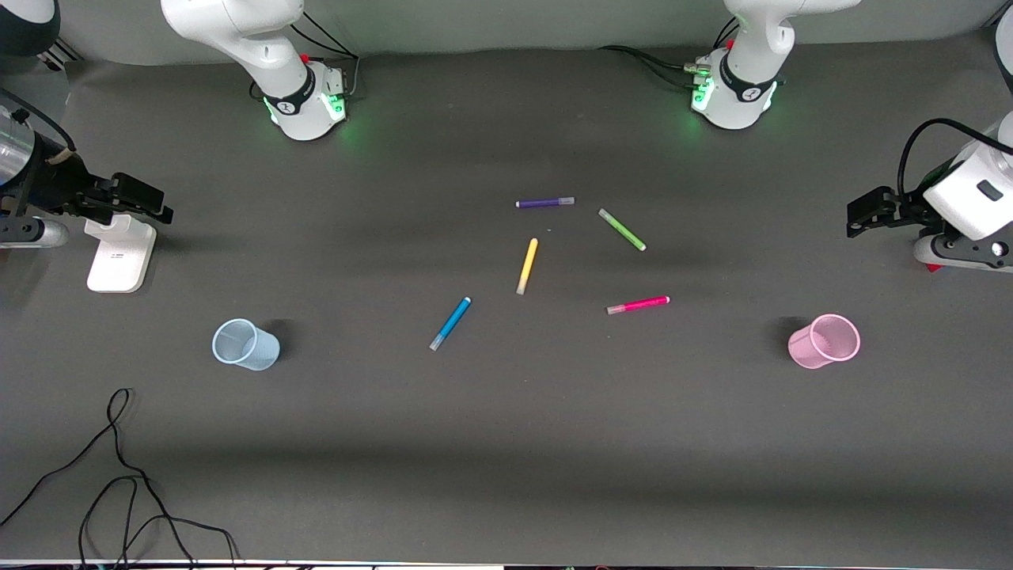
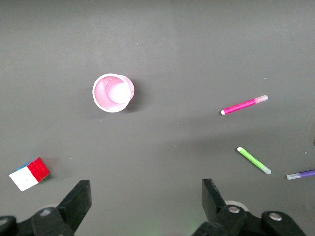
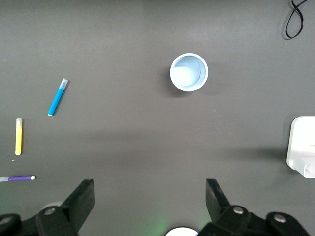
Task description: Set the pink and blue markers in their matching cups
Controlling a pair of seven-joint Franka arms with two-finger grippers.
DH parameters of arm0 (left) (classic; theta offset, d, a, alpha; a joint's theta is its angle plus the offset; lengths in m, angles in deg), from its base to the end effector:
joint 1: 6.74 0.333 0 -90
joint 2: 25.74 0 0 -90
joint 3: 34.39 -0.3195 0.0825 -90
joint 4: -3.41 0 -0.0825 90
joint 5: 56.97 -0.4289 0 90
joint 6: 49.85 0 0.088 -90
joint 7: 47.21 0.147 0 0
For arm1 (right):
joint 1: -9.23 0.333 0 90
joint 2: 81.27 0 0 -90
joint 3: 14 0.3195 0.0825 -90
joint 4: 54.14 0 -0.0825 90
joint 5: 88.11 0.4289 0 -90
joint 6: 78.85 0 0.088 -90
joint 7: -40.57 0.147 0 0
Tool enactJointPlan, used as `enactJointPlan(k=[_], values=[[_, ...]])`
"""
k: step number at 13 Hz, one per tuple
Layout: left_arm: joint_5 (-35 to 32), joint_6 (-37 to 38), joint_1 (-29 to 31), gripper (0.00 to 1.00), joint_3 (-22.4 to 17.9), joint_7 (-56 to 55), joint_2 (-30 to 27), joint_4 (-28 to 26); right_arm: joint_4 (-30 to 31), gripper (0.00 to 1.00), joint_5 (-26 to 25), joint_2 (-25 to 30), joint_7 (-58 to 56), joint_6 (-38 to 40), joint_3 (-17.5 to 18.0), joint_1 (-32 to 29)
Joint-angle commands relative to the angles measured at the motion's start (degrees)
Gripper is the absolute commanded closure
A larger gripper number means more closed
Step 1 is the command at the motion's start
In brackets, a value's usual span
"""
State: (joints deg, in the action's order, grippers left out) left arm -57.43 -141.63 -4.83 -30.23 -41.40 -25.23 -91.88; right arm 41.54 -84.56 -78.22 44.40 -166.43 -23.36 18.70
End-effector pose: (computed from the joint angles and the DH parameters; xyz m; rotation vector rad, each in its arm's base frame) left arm 0.5974 -0.0222 0.5377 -3.1267 0.2211 0.1103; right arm 0.5725 0.0085 0.5649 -3.0693 0.0989 0.1402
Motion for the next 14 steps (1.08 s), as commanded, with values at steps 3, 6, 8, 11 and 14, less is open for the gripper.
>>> enactJointPlan(k=[3, 6, 8, 11, 14], values=[[-0.2, 1.4, 0.5, 0.00, 0.4, 0.6, -0.5, 0.8, -2.1, 0.00, 1.1, -1.2, -0.5, 3.3, -0.6, 0.6], [-0.2, 1.3, 0.5, 0.00, 0.4, -0.3, -0.2, 1.1, -2.2, 0.00, 0.7, -0.9, -0.1, 4.1, -0.1, 1.2], [0.0, 1.4, 0.4, 0.00, 0.4, -1.2, 0.4, 1.9, -5.0, 0.00, 0.6, -3.2, 7.3, 4.2, 0.6, 3.1], [0.4, 3.1, -0.8, 0.00, 1.5, -17.0, 0.3, 2.4, -12.9, 0.00, 1.6, -11.4, 26.7, 4.6, 0.7, 10.5], [0.6, 3.4, -1.6, 0.00, 5.6, -36.7, 0.4, 2.4, -23.0, 0.00, 7.4, -20.6, 42.6, 4.5, 0.8, 15.7]])
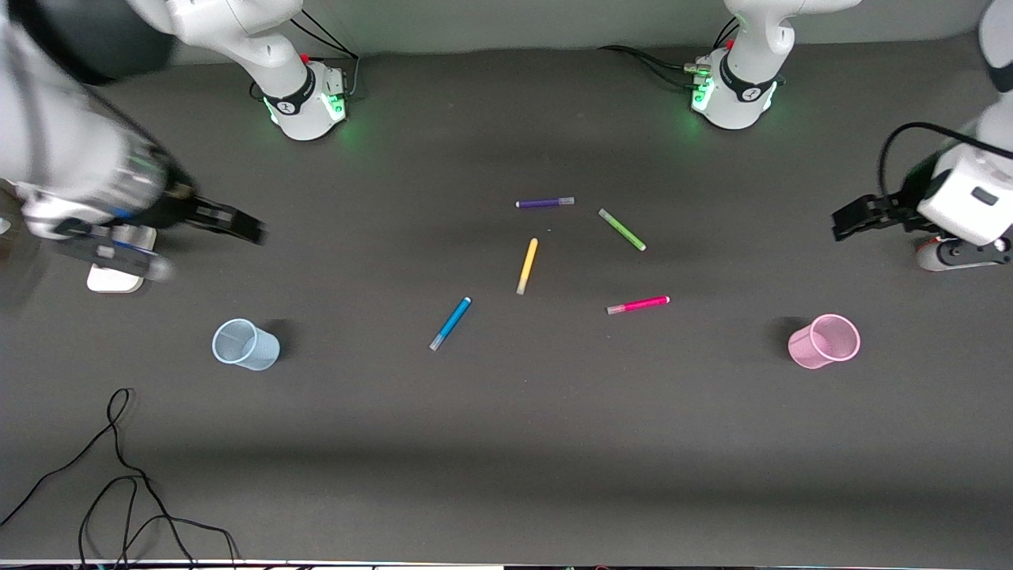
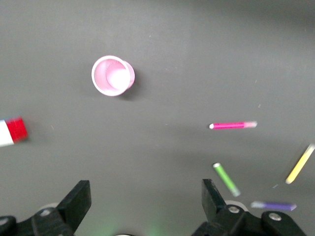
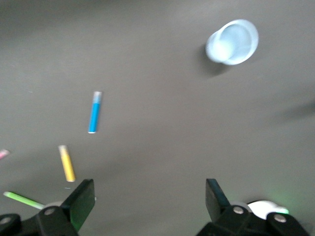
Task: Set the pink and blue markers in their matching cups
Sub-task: 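Reach the right gripper to the blue marker while the left gripper reaches the pink marker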
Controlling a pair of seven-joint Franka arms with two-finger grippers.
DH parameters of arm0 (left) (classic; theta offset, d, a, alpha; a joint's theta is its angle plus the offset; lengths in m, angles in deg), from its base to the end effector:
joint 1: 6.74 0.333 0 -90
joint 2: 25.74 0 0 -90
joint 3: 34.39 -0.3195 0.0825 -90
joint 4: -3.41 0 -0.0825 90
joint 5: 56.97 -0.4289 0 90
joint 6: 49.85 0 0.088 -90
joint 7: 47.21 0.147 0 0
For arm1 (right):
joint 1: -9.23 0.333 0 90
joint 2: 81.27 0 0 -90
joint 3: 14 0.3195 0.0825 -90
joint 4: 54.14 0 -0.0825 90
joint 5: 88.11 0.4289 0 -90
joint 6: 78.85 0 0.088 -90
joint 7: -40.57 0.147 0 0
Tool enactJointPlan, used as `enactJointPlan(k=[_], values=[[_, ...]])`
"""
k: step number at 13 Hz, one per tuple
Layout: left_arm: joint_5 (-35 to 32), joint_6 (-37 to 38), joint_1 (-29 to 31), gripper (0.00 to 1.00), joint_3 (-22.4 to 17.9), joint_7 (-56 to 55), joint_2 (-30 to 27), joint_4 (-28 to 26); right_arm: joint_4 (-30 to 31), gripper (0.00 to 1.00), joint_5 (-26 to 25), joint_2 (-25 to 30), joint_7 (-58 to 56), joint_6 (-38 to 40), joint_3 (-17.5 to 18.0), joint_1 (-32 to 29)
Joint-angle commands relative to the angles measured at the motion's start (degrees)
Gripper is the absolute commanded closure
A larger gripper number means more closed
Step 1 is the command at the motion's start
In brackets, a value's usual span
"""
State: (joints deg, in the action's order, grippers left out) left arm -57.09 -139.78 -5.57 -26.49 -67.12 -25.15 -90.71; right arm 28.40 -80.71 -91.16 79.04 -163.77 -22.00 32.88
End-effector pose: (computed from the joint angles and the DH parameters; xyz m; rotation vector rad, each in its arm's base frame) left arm 0.5914 -0.0692 0.5449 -3.0986 -0.3578 0.1263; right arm 0.6052 0.1967 0.5424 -3.0364 0.6071 0.2530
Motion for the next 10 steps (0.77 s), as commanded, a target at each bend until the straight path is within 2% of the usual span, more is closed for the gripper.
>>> enactJointPlan(k=[1, 3, 5, 7, 10], values=[[1.4, 2.0, -0.8, 0.00, 3.0, -16.7, 0.4, 1.2, -12.4, 0.00, 5.6, -10.1, 12.6, 1.5, -0.4, 3.3], [2.6, 1.3, -1.2, 0.00, 5.2, -31.6, 0.9, 1.2, -15.8, 0.00, 5.8, -14.3, 19.5, -0.7, -0.5, 8.3], [3.5, -0.6, -2.0, 0.00, 7.4, -48.2, 2.7, 1.3, -15.9, 0.00, 5.4, -17.1, 24.4, -4.6, -0.5, 11.9], [3.3, -3.7, -2.5, 0.00, 9.6, -65.7, 4.8, 1.2, -15.8, 0.00, 5.2, -19.0, 26.9, -6.6, -0.5, 14.4], [2.8, -6.7, -4.8, 0.00, 9.9, -83.0, 7.5, 1.1, -15.5, 0.00, 5.3, -22.4, 26.9, -8.3, -0.5, 14.6]])
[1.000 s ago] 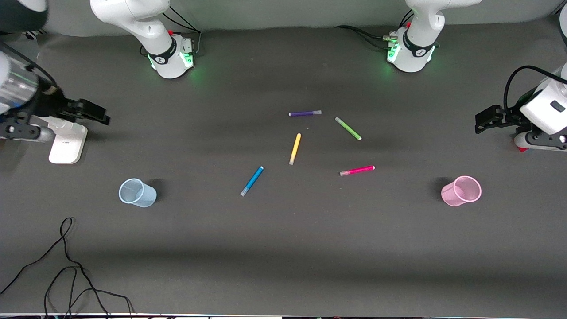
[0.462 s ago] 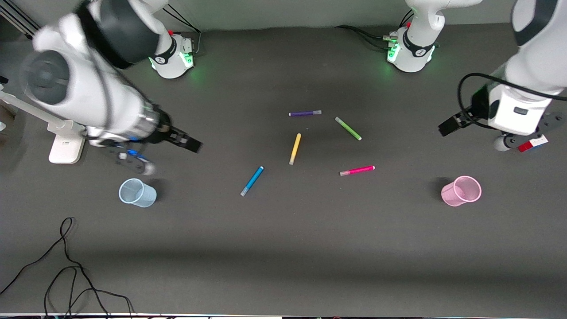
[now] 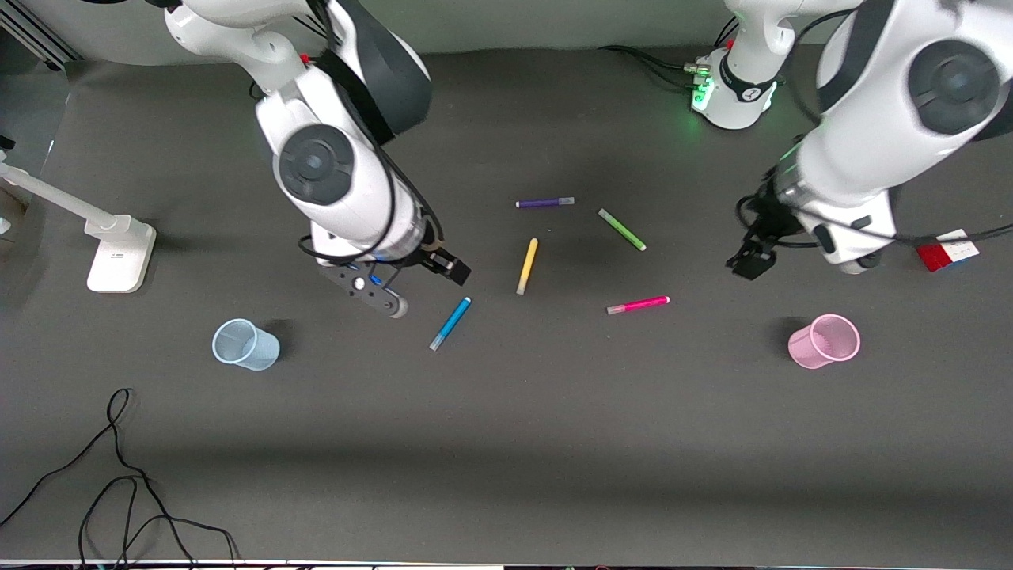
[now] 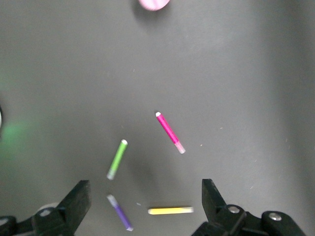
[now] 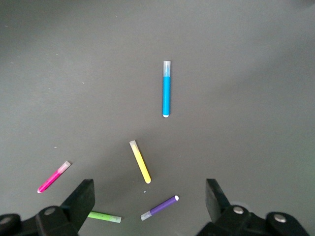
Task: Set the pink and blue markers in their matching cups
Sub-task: 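Reach the right gripper to the blue marker while the left gripper reaches the pink marker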
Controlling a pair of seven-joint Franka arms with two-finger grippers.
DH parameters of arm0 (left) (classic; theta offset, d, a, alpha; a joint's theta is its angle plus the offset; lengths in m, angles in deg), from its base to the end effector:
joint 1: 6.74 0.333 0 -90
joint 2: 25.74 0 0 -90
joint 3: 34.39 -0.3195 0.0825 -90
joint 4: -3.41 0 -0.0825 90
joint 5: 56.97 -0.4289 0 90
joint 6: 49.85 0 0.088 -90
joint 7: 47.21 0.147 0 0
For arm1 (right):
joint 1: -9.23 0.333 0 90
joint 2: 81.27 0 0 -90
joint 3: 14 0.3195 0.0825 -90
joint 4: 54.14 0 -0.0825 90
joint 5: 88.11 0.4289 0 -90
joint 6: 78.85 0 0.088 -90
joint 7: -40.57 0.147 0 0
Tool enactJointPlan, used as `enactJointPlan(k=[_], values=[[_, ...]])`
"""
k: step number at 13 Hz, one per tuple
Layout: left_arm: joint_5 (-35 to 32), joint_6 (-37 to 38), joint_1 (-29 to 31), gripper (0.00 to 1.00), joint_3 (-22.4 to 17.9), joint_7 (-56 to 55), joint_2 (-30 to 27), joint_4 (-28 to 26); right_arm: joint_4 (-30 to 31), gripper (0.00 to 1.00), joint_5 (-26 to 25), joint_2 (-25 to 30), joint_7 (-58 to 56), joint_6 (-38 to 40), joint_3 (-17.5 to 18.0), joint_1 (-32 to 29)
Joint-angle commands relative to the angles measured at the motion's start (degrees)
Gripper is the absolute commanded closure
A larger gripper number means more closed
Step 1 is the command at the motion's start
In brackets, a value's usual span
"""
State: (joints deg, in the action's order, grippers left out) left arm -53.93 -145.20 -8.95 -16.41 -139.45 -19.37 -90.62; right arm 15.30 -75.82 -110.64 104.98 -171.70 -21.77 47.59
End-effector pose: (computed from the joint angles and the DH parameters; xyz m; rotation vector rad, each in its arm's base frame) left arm 0.5893 -0.2174 0.4947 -2.5129 -1.8419 0.1844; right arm 0.6088 0.4178 0.4354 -2.9669 0.9141 0.2732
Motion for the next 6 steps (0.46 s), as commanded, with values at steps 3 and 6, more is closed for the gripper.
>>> enactJointPlan(k=[3, 6], values=[[-1.0, -4.9, -3.5, 0.00, -0.2, -23.5, 3.7, 0.3, 0.8, 0.00, 0.6, -4.7, 0.9, -3.1, -0.8, 0.0], [-5.1, -11.7, -6.7, 0.00, -0.2, -31.8, 7.0, -3.3, 10.0, 0.00, 1.3, -4.7, 1.1, -11.6, -0.8, -0.2]])
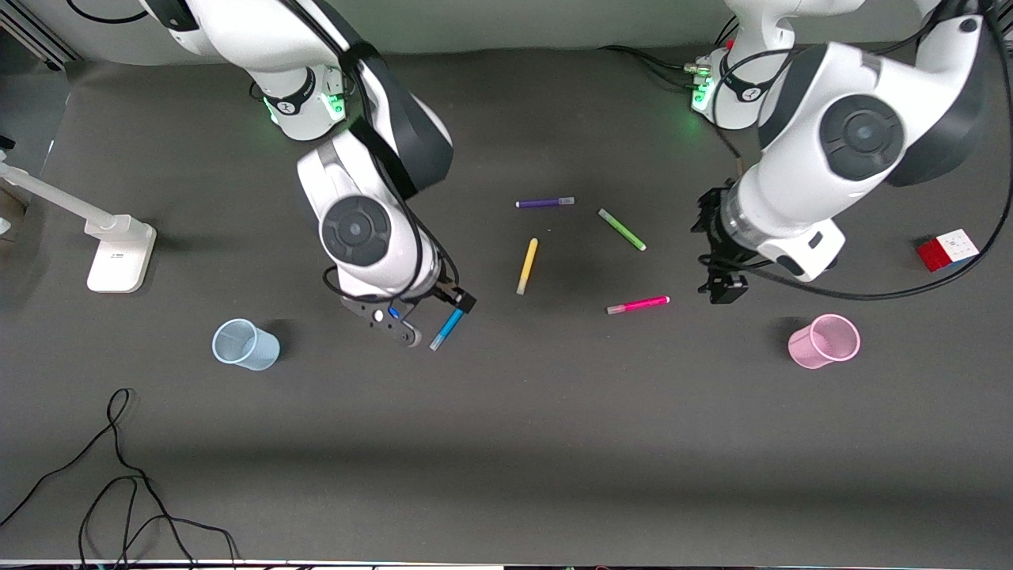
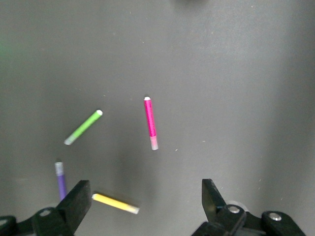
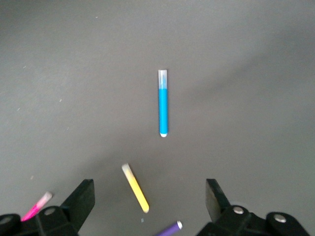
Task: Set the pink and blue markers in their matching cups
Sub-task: 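Reach the right gripper to the blue marker while the left gripper reaches the pink marker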
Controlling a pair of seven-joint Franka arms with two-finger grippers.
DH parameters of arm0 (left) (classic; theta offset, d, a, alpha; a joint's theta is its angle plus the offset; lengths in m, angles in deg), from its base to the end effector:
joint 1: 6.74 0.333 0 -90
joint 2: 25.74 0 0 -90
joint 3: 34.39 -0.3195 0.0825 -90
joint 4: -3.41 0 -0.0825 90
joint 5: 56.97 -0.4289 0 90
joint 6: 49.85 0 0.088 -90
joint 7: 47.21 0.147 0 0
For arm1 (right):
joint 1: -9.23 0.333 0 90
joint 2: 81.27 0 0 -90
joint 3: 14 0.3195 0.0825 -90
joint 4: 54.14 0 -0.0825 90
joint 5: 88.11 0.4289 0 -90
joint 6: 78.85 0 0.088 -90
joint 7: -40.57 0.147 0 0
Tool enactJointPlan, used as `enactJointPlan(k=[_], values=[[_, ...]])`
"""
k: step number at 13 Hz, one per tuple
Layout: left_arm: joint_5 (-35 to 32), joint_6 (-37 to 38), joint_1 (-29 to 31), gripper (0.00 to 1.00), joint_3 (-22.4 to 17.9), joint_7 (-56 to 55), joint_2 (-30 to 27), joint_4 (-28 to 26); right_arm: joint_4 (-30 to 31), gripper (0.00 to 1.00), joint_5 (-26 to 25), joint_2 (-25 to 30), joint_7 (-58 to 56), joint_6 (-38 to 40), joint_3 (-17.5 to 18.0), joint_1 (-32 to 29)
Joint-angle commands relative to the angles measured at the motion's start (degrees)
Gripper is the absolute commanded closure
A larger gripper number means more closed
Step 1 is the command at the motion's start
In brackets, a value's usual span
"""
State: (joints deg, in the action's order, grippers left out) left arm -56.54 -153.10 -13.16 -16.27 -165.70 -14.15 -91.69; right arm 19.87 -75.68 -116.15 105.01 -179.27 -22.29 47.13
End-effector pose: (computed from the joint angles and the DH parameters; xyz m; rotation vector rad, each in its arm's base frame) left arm 0.6021 -0.2642 0.4395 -2.1172 -2.2830 0.1280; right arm 0.6273 0.4106 0.3330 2.9510 -0.9821 -0.2941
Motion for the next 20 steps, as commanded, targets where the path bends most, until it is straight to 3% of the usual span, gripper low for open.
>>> enactJointPlan(k=[1, 4, 7, 13, 20], values=[[-2.9, -6.5, -2.9, 0.00, -0.4, -6.6, 2.6, -4.0, 7.7, 0.00, 1.1, 0.6, 0.8, -4.5, -0.2, 0.3], [-3.4, -17.1, -3.1, 0.00, -0.4, -8.9, 3.7, -11.5, 10.3, 0.00, 2.5, -2.9, 1.0, -10.0, -0.2, 0.3], [-10.5, -27.1, -4.0, 0.00, -0.4, -16.0, 7.6, -16.9, 10.4, 0.01, 5.3, -7.2, 1.5, -14.0, -0.2, 0.4], [-21.5, -36.8, -4.8, 0.00, -0.7, -27.7, 18.5, -17.1, 10.4, 0.02, 6.1, -12.4, 1.5, -18.6, -0.2, 2.4], [-25.9, -38.2, -5.4, 0.00, -0.8, -31.0, 22.9, -17.1, 10.6, 0.15, 6.8, -12.8, 2.6, -18.5, -0.2, 2.5]])
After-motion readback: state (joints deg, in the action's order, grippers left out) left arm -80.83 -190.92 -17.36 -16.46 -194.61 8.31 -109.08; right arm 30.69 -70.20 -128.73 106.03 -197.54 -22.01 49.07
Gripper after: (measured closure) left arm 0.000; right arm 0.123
